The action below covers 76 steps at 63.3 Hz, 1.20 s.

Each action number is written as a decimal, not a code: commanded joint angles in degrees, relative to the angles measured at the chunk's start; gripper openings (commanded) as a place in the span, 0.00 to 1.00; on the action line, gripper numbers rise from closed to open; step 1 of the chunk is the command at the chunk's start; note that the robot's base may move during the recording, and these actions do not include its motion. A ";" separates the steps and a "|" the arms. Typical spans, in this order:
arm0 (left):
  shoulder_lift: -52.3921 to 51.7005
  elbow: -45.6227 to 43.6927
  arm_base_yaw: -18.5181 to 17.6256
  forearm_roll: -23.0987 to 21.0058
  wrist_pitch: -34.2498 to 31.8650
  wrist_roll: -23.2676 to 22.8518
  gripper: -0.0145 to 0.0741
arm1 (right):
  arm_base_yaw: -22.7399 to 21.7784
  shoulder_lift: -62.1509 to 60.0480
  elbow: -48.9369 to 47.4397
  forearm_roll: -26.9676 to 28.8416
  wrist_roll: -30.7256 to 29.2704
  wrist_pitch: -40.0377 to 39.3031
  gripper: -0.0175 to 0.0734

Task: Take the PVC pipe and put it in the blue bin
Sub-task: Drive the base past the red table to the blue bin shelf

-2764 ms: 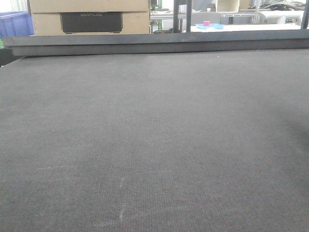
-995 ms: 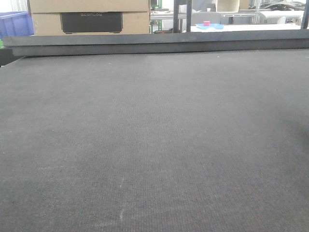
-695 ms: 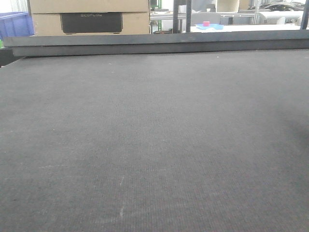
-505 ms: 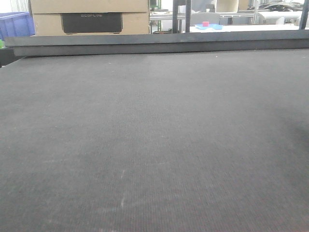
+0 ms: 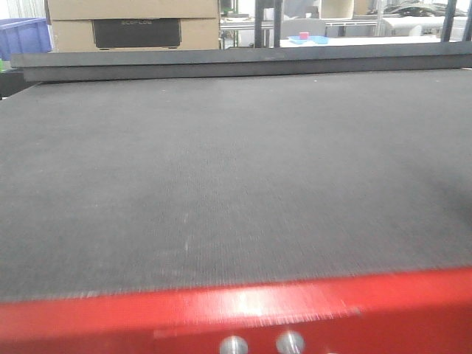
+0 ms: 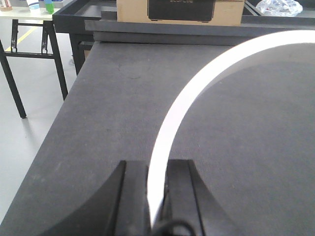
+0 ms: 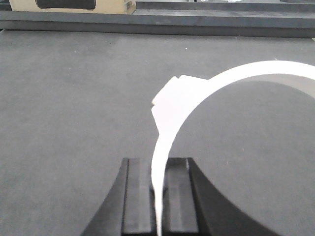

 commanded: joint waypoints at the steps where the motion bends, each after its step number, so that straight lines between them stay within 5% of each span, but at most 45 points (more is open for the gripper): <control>1: -0.38 -0.02 -0.26 -0.24 -1.30 0.00 0.04 | -0.07 -0.36 0.24 -0.56 -0.39 -0.99 0.01; 76: -0.38 -0.02 -0.26 -0.24 -1.30 0.00 0.04 | -0.07 -0.36 0.24 -0.56 -0.39 -0.99 0.01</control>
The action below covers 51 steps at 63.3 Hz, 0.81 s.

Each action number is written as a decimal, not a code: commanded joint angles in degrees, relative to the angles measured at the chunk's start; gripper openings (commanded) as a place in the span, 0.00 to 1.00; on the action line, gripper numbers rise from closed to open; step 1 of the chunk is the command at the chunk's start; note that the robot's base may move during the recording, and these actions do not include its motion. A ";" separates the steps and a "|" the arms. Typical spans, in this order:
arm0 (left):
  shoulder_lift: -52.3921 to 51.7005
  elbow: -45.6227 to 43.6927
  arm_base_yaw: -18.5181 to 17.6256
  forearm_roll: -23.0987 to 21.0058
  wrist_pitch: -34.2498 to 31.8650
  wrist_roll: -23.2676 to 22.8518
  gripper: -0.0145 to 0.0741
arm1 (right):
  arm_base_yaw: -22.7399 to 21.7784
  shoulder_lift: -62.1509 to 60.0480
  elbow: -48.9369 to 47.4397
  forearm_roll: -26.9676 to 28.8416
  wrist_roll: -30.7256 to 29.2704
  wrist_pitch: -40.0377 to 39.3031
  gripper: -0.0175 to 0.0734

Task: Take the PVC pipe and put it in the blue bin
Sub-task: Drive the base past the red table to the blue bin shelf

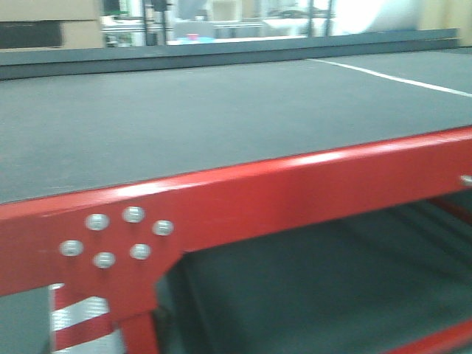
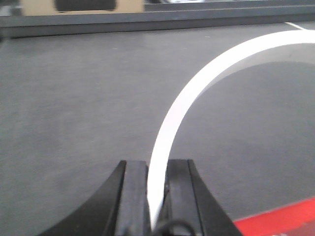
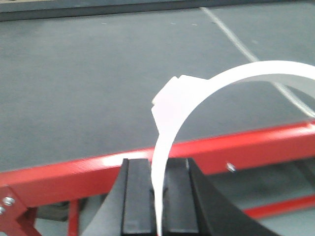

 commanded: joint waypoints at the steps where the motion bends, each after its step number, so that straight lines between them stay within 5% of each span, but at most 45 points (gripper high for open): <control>1: -0.28 -0.02 -0.26 -0.24 -1.34 0.00 0.04 | -0.07 -0.36 0.24 -0.56 -0.39 -0.99 0.01; 51: -0.28 -0.02 -0.26 -0.24 -1.34 0.00 0.04 | -0.07 -0.36 0.24 -0.56 -0.39 -0.99 0.01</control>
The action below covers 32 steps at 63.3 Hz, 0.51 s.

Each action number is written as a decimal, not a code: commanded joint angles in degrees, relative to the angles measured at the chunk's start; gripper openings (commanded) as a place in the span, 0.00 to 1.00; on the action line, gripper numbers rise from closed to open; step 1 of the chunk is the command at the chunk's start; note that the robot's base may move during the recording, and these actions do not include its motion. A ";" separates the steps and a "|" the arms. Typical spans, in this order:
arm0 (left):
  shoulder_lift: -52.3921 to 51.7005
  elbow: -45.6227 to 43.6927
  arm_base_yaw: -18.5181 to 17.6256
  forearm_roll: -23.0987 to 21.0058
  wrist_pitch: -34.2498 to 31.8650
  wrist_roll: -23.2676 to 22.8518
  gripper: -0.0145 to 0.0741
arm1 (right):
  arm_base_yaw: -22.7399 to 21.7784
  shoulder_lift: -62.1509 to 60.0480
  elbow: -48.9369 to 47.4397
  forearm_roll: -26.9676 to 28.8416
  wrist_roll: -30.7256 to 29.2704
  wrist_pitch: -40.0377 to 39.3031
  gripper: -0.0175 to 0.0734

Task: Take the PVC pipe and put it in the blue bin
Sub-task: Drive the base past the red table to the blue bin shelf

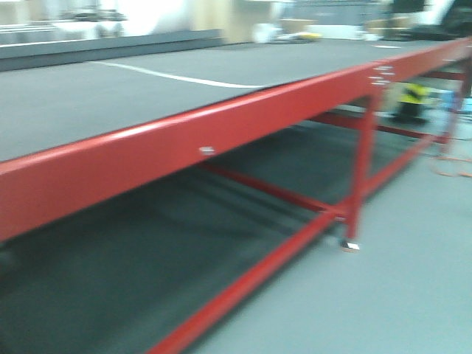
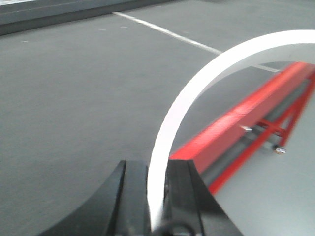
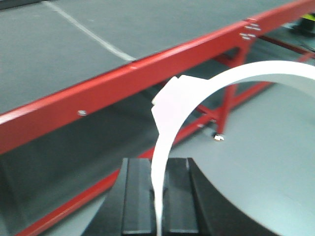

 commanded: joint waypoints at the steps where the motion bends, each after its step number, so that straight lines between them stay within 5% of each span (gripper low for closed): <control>1: -0.28 -0.02 -0.26 -0.24 -1.34 0.00 0.04 | -0.07 -0.36 0.24 -0.46 -0.39 -0.99 0.01; 32: -0.28 -0.02 -0.26 -0.24 -1.34 0.00 0.04 | -0.07 -0.36 0.24 -0.46 -0.39 -0.99 0.01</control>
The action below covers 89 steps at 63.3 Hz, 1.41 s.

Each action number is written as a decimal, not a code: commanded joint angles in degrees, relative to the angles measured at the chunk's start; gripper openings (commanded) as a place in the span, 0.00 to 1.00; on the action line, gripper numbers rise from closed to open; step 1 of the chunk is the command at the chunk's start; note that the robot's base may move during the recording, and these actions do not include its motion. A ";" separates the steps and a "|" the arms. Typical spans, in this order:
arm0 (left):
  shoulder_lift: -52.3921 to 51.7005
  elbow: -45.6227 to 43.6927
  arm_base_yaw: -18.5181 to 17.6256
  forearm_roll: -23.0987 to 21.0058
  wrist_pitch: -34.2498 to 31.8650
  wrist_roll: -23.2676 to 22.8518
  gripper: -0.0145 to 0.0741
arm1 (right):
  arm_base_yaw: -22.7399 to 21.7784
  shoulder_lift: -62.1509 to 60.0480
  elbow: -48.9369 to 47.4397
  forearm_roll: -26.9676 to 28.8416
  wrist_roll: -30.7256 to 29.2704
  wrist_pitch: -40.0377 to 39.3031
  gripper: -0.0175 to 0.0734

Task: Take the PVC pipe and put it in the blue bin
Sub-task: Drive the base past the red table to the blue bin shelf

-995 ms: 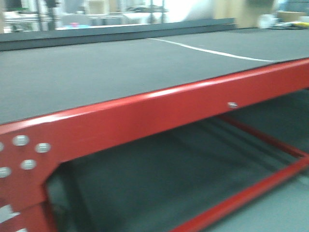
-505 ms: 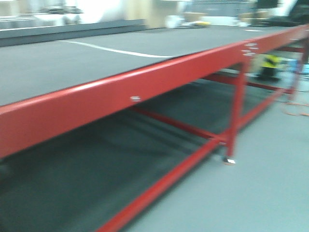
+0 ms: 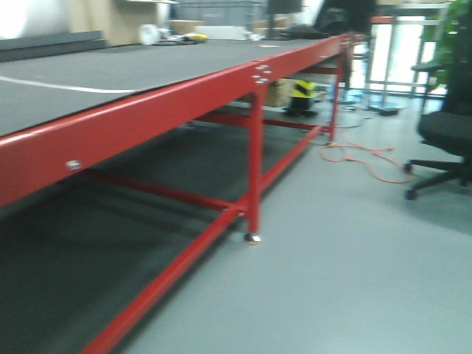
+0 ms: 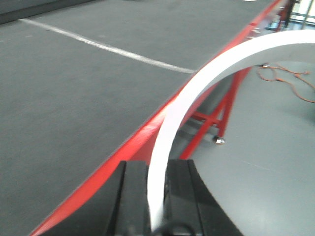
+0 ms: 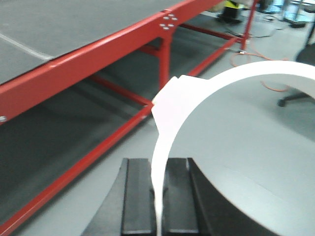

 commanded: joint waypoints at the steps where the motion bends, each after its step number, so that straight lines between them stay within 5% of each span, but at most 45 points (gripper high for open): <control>1: -0.28 -0.02 -0.26 -0.24 -1.34 0.00 0.04 | -0.07 -0.36 0.24 -0.46 -0.39 -1.02 0.01; 89: -0.28 -0.02 -0.26 -0.24 -1.80 0.00 0.04 | -0.07 -0.36 0.24 -0.46 -0.39 -1.12 0.01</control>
